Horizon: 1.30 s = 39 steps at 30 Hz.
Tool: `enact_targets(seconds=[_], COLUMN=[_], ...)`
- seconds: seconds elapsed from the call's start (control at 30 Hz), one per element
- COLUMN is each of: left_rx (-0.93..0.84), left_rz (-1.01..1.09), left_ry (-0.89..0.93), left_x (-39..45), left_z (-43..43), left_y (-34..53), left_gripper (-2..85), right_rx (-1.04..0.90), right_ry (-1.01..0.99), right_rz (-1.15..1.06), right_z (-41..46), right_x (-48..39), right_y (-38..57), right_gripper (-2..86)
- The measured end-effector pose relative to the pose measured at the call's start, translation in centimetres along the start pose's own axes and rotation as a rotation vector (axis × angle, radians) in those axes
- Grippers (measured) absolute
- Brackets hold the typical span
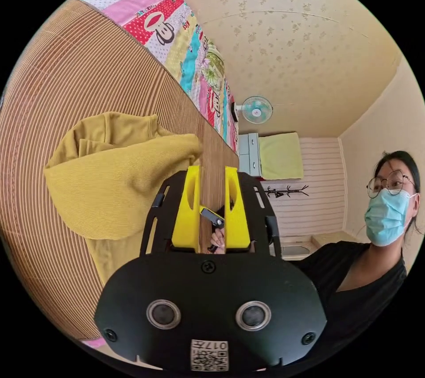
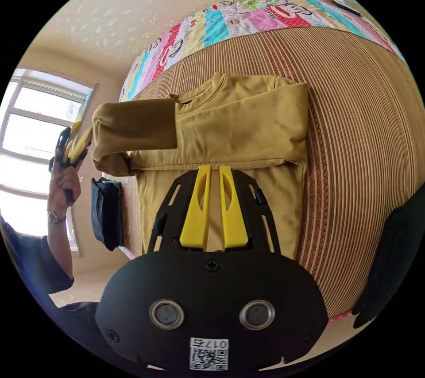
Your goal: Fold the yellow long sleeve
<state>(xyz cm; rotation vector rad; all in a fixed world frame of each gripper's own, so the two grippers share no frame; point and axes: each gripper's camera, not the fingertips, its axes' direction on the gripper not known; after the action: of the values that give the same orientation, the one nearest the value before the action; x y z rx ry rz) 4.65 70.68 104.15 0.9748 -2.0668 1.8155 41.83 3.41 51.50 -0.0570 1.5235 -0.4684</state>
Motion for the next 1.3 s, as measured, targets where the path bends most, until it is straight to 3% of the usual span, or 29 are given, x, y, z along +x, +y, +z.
enact_targets(seconds=[0.27,0.47,0.67,0.9,1.03,1.2,1.3], left_rx=[-0.017,-0.041,-0.008,0.045,0.034,0.048,0.06], left_rz=[-0.006,-0.042,-0.059,0.002,-0.024,-0.015,-0.026], left_ry=[-0.297,-0.338,-0.346,-0.362,-0.344,-0.413,-0.453], left_x=[-1.2,-2.7,-3.1,-2.7,-4.2,-5.7,-6.7], left_z=[0.7,0.2,-1.2,-3.1,-2.8,-2.0,-2.0], left_y=[5.9,8.1,7.9,9.0,10.1,11.2,11.2], left_gripper=[9.0,8.9,8.8,8.8,9.7,10.0,10.2], right_rx=[0.032,-0.005,-0.065,0.13,0.252,0.07,-0.034], right_ry=[-0.098,-0.192,-0.077,-0.004,0.192,0.36,0.342], right_rz=[0.042,0.149,0.07,-0.212,-0.449,-0.275,-0.159], right_z=[-0.5,2.1,1.2,-11.9,-16.6,-11.6,-8.9], right_x=[-0.4,-0.8,-4.9,-10.5,-10.6,-2.8,0.7], right_y=[-4.4,-8.1,-10.4,-11.2,-7.1,-4.9,-4.4], right_gripper=[7.4,10.1,4.7,3.3,3.3,3.6,4.1])
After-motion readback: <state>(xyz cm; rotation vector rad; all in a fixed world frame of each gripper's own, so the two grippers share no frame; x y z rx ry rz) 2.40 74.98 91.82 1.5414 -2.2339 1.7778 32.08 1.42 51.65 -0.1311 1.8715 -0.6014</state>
